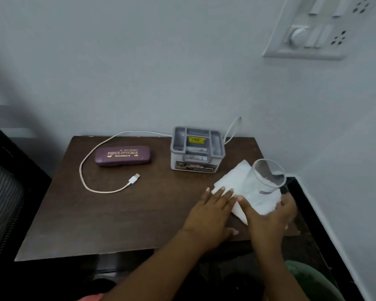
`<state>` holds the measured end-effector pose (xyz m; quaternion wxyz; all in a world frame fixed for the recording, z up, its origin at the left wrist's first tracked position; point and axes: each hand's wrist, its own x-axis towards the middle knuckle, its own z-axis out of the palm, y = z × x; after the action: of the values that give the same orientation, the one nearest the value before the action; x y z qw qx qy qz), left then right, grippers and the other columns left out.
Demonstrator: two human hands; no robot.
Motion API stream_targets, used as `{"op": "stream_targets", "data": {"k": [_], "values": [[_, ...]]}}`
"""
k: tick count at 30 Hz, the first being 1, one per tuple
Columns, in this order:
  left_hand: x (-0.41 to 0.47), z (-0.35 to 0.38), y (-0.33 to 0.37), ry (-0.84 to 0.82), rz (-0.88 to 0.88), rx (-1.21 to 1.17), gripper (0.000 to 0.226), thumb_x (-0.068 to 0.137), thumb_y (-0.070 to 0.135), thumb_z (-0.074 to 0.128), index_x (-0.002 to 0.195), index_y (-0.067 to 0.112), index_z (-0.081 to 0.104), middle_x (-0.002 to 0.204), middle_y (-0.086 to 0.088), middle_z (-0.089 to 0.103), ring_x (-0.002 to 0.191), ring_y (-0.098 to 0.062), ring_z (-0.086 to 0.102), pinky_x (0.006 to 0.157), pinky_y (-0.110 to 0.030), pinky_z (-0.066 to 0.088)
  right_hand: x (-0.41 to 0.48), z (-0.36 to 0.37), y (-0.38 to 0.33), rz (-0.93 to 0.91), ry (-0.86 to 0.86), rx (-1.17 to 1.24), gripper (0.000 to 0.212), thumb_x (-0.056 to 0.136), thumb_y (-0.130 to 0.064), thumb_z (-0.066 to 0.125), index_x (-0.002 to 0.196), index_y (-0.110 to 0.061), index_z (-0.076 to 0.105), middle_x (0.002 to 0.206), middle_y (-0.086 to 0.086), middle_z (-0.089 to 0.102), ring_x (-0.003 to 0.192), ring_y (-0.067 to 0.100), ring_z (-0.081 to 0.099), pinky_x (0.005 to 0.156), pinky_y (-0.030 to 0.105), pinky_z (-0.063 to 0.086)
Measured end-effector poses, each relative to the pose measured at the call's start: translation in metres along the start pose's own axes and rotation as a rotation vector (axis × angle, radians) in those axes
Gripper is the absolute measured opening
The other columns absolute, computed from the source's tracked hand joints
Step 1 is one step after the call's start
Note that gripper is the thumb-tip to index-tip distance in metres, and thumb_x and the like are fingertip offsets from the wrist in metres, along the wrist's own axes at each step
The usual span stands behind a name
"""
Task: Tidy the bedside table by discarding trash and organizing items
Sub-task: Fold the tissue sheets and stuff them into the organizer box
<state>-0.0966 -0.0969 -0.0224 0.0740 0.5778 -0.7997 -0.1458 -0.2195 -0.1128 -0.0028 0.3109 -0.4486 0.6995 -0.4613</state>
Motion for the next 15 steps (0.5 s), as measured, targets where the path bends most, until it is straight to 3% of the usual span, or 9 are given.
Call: {"op": "stream_targets", "data": {"k": [3, 6, 9, 15], "values": [[0.012, 0.016, 0.004, -0.087, 0.016, 0.069, 0.080, 0.090, 0.060, 0.035, 0.150, 0.015, 0.006, 0.160, -0.002, 0.001, 0.147, -0.016, -0.007, 0.118, -0.045, -0.010, 0.025, -0.001, 0.005, -0.078, -0.088, -0.022, 0.106, 0.057, -0.017, 0.088, 0.140, -0.014, 0.022, 0.141, 0.007, 0.033, 0.127, 0.022, 0.040, 0.106, 0.037, 0.037], [0.013, 0.026, 0.004, -0.126, -0.006, 0.108, 0.083, 0.088, 0.068, 0.027, 0.150, 0.021, 0.000, 0.160, 0.003, -0.004, 0.147, -0.014, -0.009, 0.117, -0.046, -0.014, 0.041, -0.002, 0.006, -0.070, -0.166, -0.009, 0.094, 0.062, -0.021, 0.086, 0.137, -0.019, 0.029, 0.136, 0.004, 0.046, 0.123, 0.023, 0.048, 0.102, 0.040, 0.041], [0.013, 0.029, 0.004, -0.120, -0.016, 0.140, 0.083, 0.086, 0.071, 0.022, 0.150, 0.023, -0.002, 0.159, 0.005, -0.006, 0.147, -0.014, -0.009, 0.115, -0.048, -0.016, 0.049, -0.005, 0.007, -0.068, -0.183, -0.036, 0.081, 0.065, -0.025, 0.084, 0.132, -0.018, 0.039, 0.132, 0.004, 0.053, 0.119, 0.023, 0.051, 0.100, 0.040, 0.043], [0.002, 0.026, 0.001, -0.096, -0.028, 0.116, 0.083, 0.085, 0.073, 0.019, 0.150, 0.026, -0.003, 0.159, 0.006, -0.007, 0.146, -0.013, -0.010, 0.115, -0.048, -0.017, 0.044, -0.012, 0.006, -0.090, -0.180, -0.056, 0.085, 0.063, -0.028, 0.084, 0.135, -0.016, 0.039, 0.134, 0.006, 0.053, 0.120, 0.025, 0.052, 0.102, 0.045, 0.043]]}}
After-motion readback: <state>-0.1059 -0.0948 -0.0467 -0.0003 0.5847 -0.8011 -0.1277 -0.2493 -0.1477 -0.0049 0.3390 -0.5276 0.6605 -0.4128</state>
